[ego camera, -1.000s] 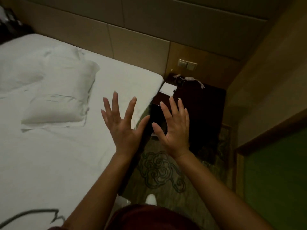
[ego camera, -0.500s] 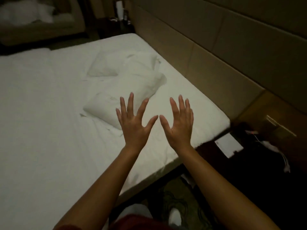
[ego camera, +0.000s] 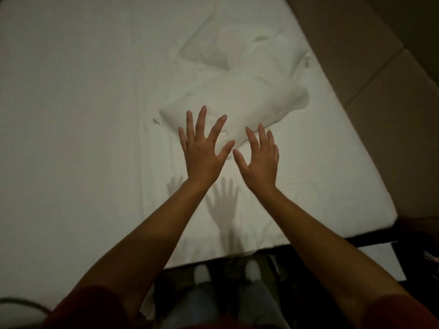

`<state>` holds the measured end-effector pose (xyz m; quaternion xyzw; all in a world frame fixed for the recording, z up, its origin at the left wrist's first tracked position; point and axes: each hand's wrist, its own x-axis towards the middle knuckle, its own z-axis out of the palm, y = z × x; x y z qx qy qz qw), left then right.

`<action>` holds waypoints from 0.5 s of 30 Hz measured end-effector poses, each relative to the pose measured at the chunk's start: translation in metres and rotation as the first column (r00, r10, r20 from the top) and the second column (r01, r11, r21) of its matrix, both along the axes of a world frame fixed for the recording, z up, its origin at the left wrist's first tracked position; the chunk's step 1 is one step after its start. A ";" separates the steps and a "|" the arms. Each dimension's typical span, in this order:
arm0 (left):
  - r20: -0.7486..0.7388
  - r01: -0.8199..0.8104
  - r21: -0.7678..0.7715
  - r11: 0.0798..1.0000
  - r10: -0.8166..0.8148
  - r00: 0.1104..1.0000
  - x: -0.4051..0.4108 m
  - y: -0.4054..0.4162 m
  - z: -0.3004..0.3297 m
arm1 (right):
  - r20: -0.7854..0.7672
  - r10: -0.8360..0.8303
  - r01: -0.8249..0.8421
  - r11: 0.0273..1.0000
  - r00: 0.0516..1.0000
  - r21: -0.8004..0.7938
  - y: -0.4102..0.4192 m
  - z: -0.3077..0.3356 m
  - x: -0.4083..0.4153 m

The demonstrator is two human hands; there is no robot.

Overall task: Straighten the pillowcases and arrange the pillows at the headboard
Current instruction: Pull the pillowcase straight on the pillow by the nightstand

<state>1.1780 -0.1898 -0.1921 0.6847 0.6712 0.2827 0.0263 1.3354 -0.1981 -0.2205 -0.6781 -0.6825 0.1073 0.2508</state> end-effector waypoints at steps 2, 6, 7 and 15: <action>-0.030 -0.060 -0.083 0.995 0.058 0.998 -0.013 0.008 -0.039 | 0.044 0.080 -0.076 0.994 0.996 -0.074 0.023 -0.037 -0.006; -0.040 -0.223 -0.207 0.953 0.220 0.975 -0.044 -0.006 -0.132 | 0.131 0.250 -0.218 0.951 0.959 -0.217 0.068 -0.109 -0.026; -0.040 -0.260 -0.240 0.935 0.259 0.965 -0.049 -0.017 -0.151 | 0.151 0.271 -0.223 0.935 0.951 -0.276 0.076 -0.123 -0.033; -0.013 -0.339 -0.393 0.855 0.364 0.931 -0.053 -0.036 -0.233 | 0.255 0.426 -0.294 0.854 0.868 -0.429 0.136 -0.200 -0.079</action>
